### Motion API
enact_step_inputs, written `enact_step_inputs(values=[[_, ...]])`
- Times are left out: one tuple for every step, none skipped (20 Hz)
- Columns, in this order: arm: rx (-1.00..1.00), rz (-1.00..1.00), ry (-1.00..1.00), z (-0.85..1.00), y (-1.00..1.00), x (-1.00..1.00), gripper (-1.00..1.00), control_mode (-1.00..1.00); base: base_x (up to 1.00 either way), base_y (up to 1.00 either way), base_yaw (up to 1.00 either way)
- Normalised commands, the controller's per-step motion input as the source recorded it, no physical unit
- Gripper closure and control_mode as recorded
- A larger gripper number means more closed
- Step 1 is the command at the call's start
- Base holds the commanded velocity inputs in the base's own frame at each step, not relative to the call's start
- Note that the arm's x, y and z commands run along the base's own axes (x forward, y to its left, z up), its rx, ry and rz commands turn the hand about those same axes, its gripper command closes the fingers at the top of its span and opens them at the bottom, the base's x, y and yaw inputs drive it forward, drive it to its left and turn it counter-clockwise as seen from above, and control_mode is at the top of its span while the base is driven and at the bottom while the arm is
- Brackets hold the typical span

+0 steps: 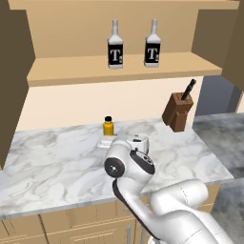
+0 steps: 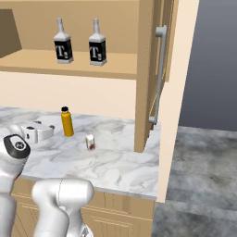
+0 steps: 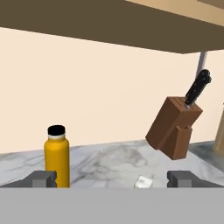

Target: Sort all alcoholic drinks to one cabinet, and non-alcoholic drinks to the other.

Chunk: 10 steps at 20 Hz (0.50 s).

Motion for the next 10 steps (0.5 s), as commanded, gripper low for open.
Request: enact_step_inputs(values=[[0.0, 0.0, 0.02, -0.04, 0.0, 0.4, -1.0, -1.0, 0.0, 0.0, 0.0], [0.0, 0.0, 0.03, -0.05, 0.03, 0.44, -1.0, -1.0, 0.0, 0.0, 0.0], [0.0, 0.0, 0.02, -0.09, 0.04, 0.49, -1.0, -1.0, 0.0, 0.0, 0.0], [0.0, 0.0, 0.02, -0.11, 0.03, 0.5, -1.0, -1.0, 0.0, 0.0, 0.0], [0.0, 0.0, 0.01, -0.12, 0.02, 0.51, -1.0, -1.0, 0.0, 0.0, 0.0], [0.0, 0.0, 0.04, -0.12, 0.1, 0.58, -1.0, -1.0, 0.0, 0.0, 0.0], [0.0, 0.0, 0.05, -0.14, 0.12, 0.57, -1.0, -1.0, 0.0, 0.0, 0.0], [0.0, 0.0, 0.04, -0.16, 0.07, 0.52, -1.0, -1.0, 0.0, 0.0, 0.0], [0.0, 0.0, 0.05, -0.17, 0.08, 0.44, -1.0, -1.0, 0.0, 0.0, 0.0], [0.0, 0.0, 0.04, -0.2, 0.15, 0.4, -1.0, -1.0, 0.0, 0.0, 0.0]])
